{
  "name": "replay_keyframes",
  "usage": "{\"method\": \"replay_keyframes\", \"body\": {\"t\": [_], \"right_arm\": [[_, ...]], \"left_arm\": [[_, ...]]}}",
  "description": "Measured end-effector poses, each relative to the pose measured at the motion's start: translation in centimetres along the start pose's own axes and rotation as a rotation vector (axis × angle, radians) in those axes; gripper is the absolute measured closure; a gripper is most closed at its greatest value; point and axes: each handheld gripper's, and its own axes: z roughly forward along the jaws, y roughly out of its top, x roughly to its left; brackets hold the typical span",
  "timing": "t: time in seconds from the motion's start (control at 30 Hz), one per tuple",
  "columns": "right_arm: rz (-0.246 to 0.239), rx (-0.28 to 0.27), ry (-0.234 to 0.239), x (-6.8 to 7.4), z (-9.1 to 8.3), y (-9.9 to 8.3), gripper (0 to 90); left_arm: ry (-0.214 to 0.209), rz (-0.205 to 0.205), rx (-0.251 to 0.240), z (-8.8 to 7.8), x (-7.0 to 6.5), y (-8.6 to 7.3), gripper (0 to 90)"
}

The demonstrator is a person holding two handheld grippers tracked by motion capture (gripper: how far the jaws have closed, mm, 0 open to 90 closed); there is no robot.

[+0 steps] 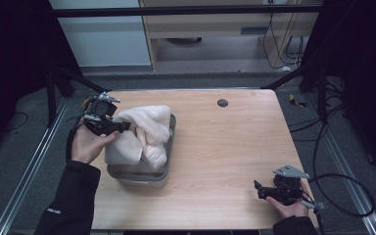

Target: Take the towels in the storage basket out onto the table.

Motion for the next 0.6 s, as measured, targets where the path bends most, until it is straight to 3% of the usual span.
{"method": "replay_keyframes", "body": {"t": [0.2,0.6], "right_arm": [[0.008,0.000,0.003,0.0,-0.1,0.0,5.1],[0.015,-0.003,0.003,-0.1,-0.1,0.0,5.0]], "left_arm": [[-0.001,0.005,-0.025,-1.6,-0.1,0.6,71.3],[-0.032,0.038,-0.044,-3.1,-1.3,1.5,71.3]]}}
